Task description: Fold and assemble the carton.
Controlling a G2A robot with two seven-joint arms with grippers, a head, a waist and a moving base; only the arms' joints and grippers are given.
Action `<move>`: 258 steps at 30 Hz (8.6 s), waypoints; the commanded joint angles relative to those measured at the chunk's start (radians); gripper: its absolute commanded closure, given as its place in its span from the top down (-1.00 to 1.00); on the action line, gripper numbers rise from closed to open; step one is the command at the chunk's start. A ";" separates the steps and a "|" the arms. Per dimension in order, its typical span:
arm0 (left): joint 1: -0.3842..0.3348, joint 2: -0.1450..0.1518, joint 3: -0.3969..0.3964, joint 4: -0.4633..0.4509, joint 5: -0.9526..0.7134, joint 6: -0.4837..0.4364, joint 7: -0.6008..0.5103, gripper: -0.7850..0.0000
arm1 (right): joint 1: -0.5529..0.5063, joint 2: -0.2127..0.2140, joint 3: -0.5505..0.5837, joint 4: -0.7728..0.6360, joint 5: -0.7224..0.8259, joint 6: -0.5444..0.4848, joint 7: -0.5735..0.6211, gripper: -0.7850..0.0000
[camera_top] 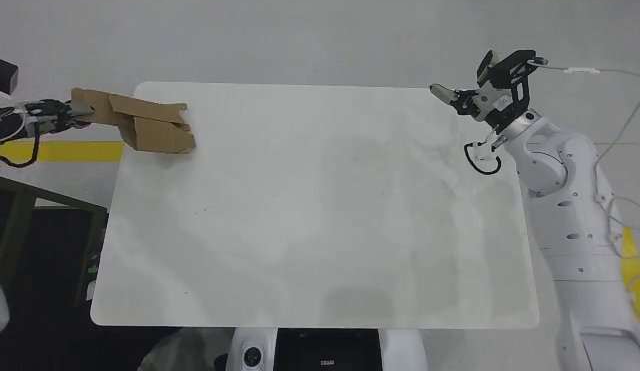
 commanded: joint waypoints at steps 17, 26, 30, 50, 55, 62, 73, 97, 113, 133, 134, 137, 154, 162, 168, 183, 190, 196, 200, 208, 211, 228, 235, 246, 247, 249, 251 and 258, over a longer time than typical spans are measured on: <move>0.115 -0.081 0.193 -0.509 -0.411 0.125 -0.089 -1.00 | 0.000 0.000 0.000 0.000 0.000 0.000 0.000 1.00; 0.003 -0.134 0.355 -0.608 -0.369 0.147 -0.039 -1.00 | 0.000 0.000 0.000 0.000 0.000 0.000 0.000 1.00; -0.057 -0.167 0.438 -0.603 -0.375 0.147 -0.040 -1.00 | 0.000 0.000 0.000 0.000 0.000 0.000 0.000 1.00; 0.021 -0.236 0.606 -0.651 -0.504 0.116 -0.100 -1.00 | 0.000 0.000 0.000 0.000 0.000 0.000 0.000 1.00; 0.046 -0.229 0.601 -0.725 -0.528 0.111 -0.110 -1.00 | 0.000 0.000 0.000 0.000 0.000 0.000 0.000 1.00; 0.100 -0.218 0.610 -0.828 -0.576 0.129 -0.127 -1.00 | 0.000 0.000 0.000 0.000 0.000 0.000 0.000 1.00; 0.140 -0.204 0.623 -0.896 -0.604 0.131 -0.130 -1.00 | 0.000 0.000 0.000 0.000 0.000 0.000 0.000 1.00; 0.178 -0.192 0.607 -0.919 -0.516 0.137 -0.076 -1.00 | 0.022 0.001 -0.009 0.045 0.323 -0.141 0.209 1.00; 0.187 -0.199 0.658 -0.967 -0.572 0.097 -0.096 -1.00 | 0.181 -0.010 -0.344 0.162 1.022 -0.322 0.780 1.00; 0.174 -0.182 0.689 -0.948 -0.652 0.093 -0.091 -1.00 | 0.406 0.085 -0.916 0.130 1.277 -0.390 0.711 0.89; 0.174 -0.182 0.691 -0.946 -0.656 0.092 -0.091 -1.00 | 0.420 0.089 -0.939 0.130 1.289 -0.390 0.711 0.84; 0.174 -0.181 0.695 -0.945 -0.669 0.093 -0.092 -1.00 | 0.452 0.097 -0.999 0.122 1.321 -0.390 0.711 0.57; 0.154 -0.178 0.741 -0.931 -0.662 0.098 -0.097 -1.00 | 0.570 0.123 -1.215 0.063 1.467 -0.390 0.711 -0.47; 0.146 -0.175 0.751 -0.928 -0.656 0.086 -0.085 -0.74 | 0.571 0.123 -1.224 0.052 1.463 -0.390 0.711 -0.99; 0.148 -0.170 0.747 -0.952 -0.683 0.060 -0.058 1.00 | 0.569 0.121 -1.224 0.056 1.467 -0.390 0.711 -1.00; 0.194 -0.129 0.675 -0.966 -0.721 -0.056 0.057 1.00 | 0.539 0.114 -1.116 0.158 1.617 -0.390 0.711 -1.00; 0.218 -0.119 0.655 -0.969 -0.695 -0.098 0.099 1.00 | 0.486 0.089 -0.996 0.244 1.674 -0.390 0.679 -1.00; 0.243 -0.113 0.654 -0.991 -0.695 -0.116 0.117 1.00 | 0.459 0.061 -0.922 0.294 1.610 -0.390 0.569 -1.00; 0.245 -0.116 0.678 -1.011 -0.660 -0.114 0.115 1.00 | 0.431 0.043 -0.887 0.291 1.584 -0.390 0.506 -1.00; 0.240 -0.122 0.709 -0.995 -0.584 -0.150 0.152 1.00 | 0.401 0.015 -0.838 0.271 1.541 -0.390 0.489 -1.00; 0.243 -0.124 0.707 -0.983 -0.618 -0.159 0.160 1.00 | 0.393 0.008 -0.821 0.274 1.529 -0.390 0.489 -1.00; 0.239 -0.123 0.709 -0.995 -0.625 -0.159 0.161 -1.00 | 0.366 -0.027 -0.742 0.305 1.471 -0.390 0.504 -1.00; 0.238 -0.122 0.706 -0.981 -0.632 -0.158 0.159 -1.00 | 0.351 -0.037 -0.712 0.308 1.461 -0.390 0.518 -1.00; 0.235 -0.123 0.702 -0.973 -0.679 -0.117 0.118 -1.00 | 0.345 -0.039 -0.664 0.342 1.459 -0.390 0.607 1.00; 0.232 -0.121 0.707 -0.978 -0.684 -0.098 0.099 -1.00 | 0.348 -0.035 -0.655 0.351 1.448 -0.390 0.633 1.00; 0.230 -0.120 0.716 -0.972 -0.702 -0.054 0.055 -1.00 | 0.353 -0.027 -0.640 0.355 1.428 -0.390 0.680 1.00; 0.223 -0.120 0.728 -0.968 -0.706 -0.013 0.015 -1.00 | 0.349 -0.019 -0.633 0.356 1.420 -0.387 0.714 1.00; 0.193 -0.132 0.815 -0.977 -0.750 0.168 -0.167 -1.00 | 0.331 0.031 -0.635 0.330 1.395 -0.308 0.793 1.00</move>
